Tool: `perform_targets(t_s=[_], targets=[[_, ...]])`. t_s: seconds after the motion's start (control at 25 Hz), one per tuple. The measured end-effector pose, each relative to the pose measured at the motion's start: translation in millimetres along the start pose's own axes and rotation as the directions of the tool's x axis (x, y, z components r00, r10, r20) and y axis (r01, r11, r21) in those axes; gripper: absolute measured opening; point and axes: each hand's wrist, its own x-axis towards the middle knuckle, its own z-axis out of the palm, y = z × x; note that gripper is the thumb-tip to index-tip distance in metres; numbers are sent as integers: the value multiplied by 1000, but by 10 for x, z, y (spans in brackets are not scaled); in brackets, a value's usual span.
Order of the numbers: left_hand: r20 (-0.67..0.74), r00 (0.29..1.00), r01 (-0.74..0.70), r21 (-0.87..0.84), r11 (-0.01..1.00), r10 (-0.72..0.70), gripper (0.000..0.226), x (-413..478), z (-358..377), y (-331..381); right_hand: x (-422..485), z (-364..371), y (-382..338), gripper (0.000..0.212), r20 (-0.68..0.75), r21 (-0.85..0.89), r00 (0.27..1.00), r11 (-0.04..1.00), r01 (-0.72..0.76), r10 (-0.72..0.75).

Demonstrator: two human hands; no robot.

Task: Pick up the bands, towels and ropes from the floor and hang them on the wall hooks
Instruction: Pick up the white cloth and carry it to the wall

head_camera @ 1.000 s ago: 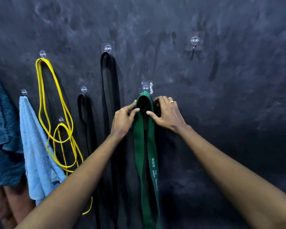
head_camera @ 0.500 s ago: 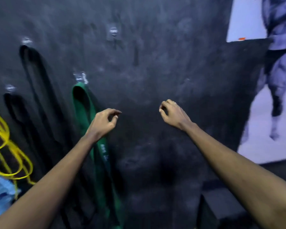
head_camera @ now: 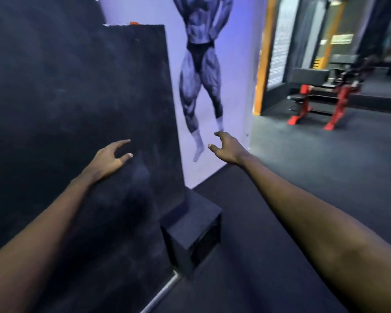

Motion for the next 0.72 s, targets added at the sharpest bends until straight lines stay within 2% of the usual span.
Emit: perform_targets(t_s=[0.16, 0.32, 0.48, 0.6, 0.72], targets=[[174, 977, -109, -67, 992, 119, 51, 749, 939, 681, -164, -551, 1018, 71, -48, -58, 977, 976, -210, 207], [284, 934, -174, -176, 969, 219, 47, 1518, 1791, 1341, -361, -1086, 1763, 67, -145, -118, 912, 909, -401, 384], [394, 833, -296, -277, 914, 389, 47, 2120, 2645, 2234, -713, -1627, 2564, 64, -288, -94, 774, 787, -610, 565], [436, 746, -362, -368, 856, 503, 47, 2392, 3267, 2916, -1024, -1967, 3028, 64, -352, -51, 673, 705, -708, 650], [503, 619, -427, -430, 796, 604, 51, 2503, 4005, 3760, -1448, -2307, 3574, 64, -408, 12, 532, 587, -810, 742]])
